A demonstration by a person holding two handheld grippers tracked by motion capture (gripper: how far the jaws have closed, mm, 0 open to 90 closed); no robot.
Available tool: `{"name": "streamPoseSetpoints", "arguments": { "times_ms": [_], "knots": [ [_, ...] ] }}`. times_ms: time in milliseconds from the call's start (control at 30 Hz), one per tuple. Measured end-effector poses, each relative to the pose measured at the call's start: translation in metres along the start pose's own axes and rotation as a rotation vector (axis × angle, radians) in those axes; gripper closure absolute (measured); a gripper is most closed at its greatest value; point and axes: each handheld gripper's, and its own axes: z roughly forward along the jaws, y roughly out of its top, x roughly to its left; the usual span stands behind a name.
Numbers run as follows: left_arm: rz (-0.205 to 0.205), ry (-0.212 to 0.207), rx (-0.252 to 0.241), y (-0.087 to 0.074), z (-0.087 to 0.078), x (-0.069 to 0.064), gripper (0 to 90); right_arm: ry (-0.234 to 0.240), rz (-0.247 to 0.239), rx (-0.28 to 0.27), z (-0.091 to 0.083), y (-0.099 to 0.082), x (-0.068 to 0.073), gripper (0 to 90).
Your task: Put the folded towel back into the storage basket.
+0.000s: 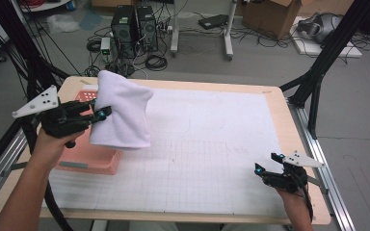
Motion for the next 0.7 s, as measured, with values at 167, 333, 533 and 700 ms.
{"name": "streamPoseSetpoints", "arguments": {
  "times_ms": [167, 333, 533, 700],
  "knots": [
    [-0.010, 0.015, -0.013, 0.000, -0.018, 0.012, 71.4, -0.003, -0.001, 0.009, 0.001, 0.000, 0.001, 21.3],
    [-0.039, 0.049, -0.004, -0.012, -0.035, 0.025, 71.4, -0.003, -0.005, 0.011, 0.002, 0.000, 0.002, 21.3],
    [-0.097, 0.101, 0.013, -0.033, -0.052, 0.042, 71.4, -0.002, -0.011, 0.018, 0.003, 0.000, 0.005, 21.3],
    [-0.157, 0.136, 0.061, -0.054, -0.056, 0.055, 71.2, -0.004, -0.012, 0.018, 0.004, 0.000, 0.005, 21.3]
  ]
}}
